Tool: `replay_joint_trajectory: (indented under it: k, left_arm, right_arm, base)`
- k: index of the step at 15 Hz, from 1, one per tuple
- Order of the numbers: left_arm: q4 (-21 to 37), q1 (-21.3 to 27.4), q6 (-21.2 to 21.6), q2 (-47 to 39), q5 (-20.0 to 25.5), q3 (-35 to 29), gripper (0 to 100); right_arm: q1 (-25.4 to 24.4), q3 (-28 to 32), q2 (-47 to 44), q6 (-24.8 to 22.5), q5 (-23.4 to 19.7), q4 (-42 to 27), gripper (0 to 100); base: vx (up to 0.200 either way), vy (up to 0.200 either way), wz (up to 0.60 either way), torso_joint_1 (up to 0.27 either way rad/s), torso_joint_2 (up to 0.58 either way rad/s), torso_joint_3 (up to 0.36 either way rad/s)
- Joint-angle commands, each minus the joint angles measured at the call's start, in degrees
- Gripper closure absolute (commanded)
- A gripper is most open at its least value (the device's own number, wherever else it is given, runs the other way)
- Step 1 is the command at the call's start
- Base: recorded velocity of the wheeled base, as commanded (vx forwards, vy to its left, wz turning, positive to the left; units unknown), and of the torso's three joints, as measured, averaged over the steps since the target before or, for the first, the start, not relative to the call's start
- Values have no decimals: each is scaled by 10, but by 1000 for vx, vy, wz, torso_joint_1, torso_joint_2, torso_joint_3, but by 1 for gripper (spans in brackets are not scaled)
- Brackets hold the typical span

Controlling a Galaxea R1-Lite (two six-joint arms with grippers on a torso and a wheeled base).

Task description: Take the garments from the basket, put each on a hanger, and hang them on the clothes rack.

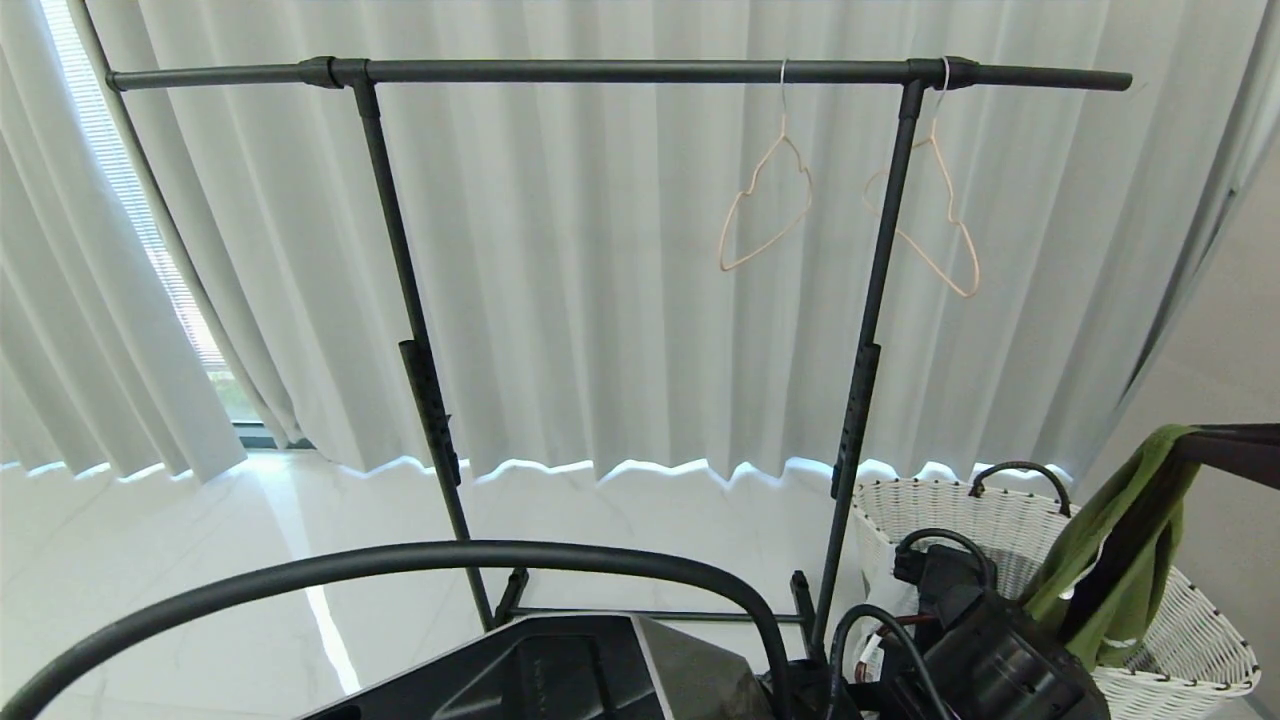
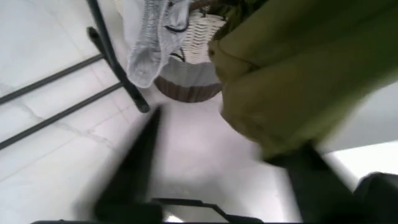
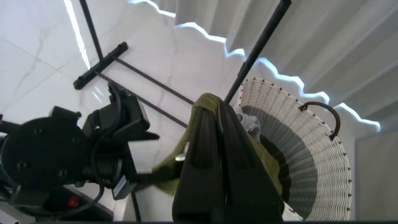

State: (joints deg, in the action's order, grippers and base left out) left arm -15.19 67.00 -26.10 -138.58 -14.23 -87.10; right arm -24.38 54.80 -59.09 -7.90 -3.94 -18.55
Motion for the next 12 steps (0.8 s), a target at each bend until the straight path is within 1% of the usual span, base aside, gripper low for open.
replay_joint_trajectory:
  k: [1, 2, 3, 5, 7, 8, 10, 12]
  left_arm:
    - [0, 10, 7, 7, -32, 9, 100]
    - [0, 17, 27, 13, -58, 13, 100]
    - [0, 18, 38, 27, -76, 12, 100]
    - [2, 17, 22, 86, -77, 11, 100]
    - [17, 5, 20, 150, -77, 13, 100]
    - [24, -1, 20, 165, -77, 13, 100]
    - [60, -14, 18, 216, -77, 21, 100]
    - [94, -14, 19, 291, -77, 62, 100]
  right_arm:
    - [3, 0, -2, 1, 1, 0, 100]
    - [7, 0, -5, 0, 1, 0, 100]
    - [8, 0, -10, 0, 2, 0, 100]
    - [9, 1, -19, 0, 3, 3, 100]
    - [21, 3, -27, -2, 4, 8, 100]
    - [24, 3, -28, -2, 3, 13, 100]
    - [25, 6, -41, -9, 3, 39, 100]
    - [25, 14, -53, -52, 1, 59, 100]
  base:
    - [0, 0, 0, 0, 0, 0]
    - [0, 0, 0, 0, 0, 0]
    - [0, 0, 0, 0, 0, 0]
    - [0, 0, 0, 0, 0, 0]
    - [0, 0, 0, 0, 0, 0]
    - [0, 0, 0, 0, 0, 0]
    - [0, 0, 0, 0, 0, 0]
    - [0, 0, 0, 0, 0, 0]
